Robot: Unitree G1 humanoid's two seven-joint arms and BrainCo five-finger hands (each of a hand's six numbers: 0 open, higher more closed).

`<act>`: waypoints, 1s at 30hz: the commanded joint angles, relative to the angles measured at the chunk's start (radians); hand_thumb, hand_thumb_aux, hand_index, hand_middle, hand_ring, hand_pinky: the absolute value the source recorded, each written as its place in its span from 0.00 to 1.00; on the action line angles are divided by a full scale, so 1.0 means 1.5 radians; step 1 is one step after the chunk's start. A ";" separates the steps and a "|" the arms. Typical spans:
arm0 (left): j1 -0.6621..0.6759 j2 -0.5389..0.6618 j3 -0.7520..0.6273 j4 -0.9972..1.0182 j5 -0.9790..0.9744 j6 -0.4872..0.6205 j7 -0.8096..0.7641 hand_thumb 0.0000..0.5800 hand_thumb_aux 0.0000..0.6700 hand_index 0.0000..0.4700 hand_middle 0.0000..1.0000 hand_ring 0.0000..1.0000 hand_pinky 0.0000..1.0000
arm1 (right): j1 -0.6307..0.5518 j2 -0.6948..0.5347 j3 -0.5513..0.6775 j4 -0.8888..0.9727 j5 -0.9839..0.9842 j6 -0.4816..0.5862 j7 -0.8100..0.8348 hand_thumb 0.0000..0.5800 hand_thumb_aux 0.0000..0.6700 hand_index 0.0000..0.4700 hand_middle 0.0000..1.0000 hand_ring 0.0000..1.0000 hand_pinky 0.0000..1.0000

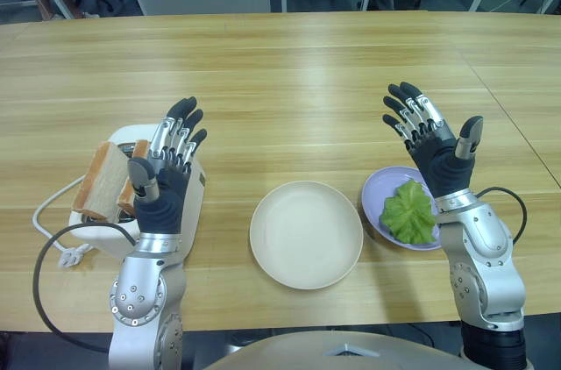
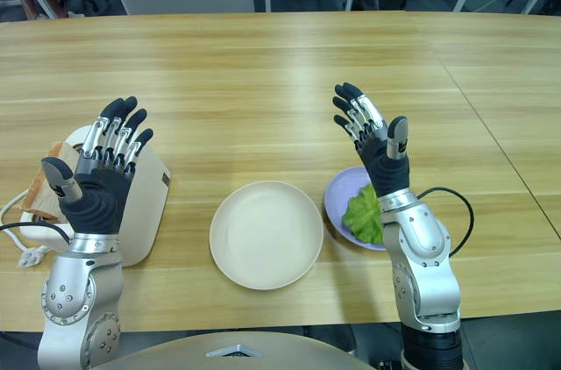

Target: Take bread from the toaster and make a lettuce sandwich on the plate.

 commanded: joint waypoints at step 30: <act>0.029 0.325 0.283 0.005 0.661 0.218 -0.111 0.00 0.00 0.00 0.00 0.00 0.00 | 0.017 0.014 0.038 0.014 -0.060 -0.040 0.000 0.00 0.00 0.00 0.00 0.00 0.00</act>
